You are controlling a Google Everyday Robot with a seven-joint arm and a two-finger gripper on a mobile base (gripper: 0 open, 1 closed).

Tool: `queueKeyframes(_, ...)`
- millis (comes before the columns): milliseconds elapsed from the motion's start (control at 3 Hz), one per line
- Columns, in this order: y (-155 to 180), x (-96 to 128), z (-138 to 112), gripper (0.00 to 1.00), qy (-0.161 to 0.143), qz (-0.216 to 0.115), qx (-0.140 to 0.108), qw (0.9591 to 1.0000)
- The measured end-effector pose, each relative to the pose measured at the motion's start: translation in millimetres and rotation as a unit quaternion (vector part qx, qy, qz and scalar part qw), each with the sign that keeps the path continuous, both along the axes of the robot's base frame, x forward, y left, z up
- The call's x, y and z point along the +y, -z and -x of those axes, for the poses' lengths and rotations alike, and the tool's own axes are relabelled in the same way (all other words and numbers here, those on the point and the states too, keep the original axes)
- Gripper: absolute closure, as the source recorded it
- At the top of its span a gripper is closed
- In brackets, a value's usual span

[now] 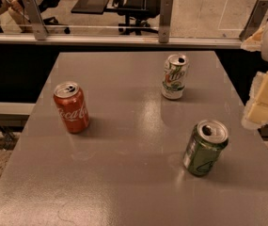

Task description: Move 7up can near coke can

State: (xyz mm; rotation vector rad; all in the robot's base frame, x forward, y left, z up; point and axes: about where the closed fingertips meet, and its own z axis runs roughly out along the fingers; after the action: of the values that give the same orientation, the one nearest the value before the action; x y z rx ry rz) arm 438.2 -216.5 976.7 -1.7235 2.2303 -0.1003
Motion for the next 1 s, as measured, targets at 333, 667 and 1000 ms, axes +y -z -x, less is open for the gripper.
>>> queueKeyframes(333,-0.4,0.1,-0.1,0.00,0.000,0.000,-0.001,1.0000)
queueKeyframes(667,-1.0,5.4,-13.0,0.00,0.000,-0.008,0.001,1.0000)
queueKeyframes(1000,2.2,15.4,-41.3,0.00,-0.001,-0.048,0.011,0.9988)
